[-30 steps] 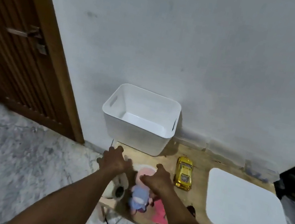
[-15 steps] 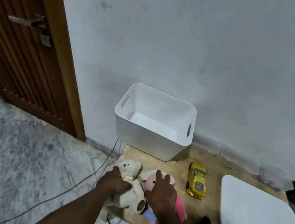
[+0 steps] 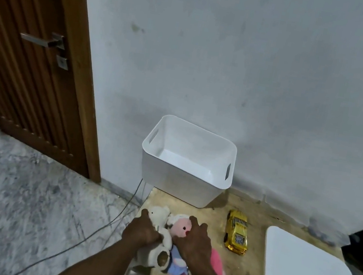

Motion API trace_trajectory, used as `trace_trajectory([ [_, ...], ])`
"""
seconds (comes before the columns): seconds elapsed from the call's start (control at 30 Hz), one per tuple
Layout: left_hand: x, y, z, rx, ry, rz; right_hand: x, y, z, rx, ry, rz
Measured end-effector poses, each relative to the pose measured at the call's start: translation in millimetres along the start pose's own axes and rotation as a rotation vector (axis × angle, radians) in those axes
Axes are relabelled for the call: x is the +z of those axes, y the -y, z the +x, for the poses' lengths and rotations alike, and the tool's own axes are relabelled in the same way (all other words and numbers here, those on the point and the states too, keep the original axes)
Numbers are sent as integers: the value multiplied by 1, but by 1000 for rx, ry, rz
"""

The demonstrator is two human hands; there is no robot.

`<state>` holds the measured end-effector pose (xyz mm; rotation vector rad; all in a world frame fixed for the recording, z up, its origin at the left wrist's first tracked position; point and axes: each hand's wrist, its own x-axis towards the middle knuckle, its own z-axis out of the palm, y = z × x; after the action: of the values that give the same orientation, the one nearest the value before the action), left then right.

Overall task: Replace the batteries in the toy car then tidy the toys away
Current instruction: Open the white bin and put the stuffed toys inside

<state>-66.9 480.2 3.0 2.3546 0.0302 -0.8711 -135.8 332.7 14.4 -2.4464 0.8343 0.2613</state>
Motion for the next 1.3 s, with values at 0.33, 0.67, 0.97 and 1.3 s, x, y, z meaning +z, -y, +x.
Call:
trace_trajectory([
  [0.33, 22, -13, 6, -24, -135, 85, 7, -17, 10, -19, -6, -11],
  [0.67, -81, -27, -33, 198, -289, 22, -73, 24, -1, -248, -188, 68],
  [0.97, -166, -127, -41, 490, -584, -223, -170, 111, 19, -434, -461, 403],
  [1.3, -146, -197, 69, 293, -430, -127, -177, 108, 158, -233, -207, 430],
])
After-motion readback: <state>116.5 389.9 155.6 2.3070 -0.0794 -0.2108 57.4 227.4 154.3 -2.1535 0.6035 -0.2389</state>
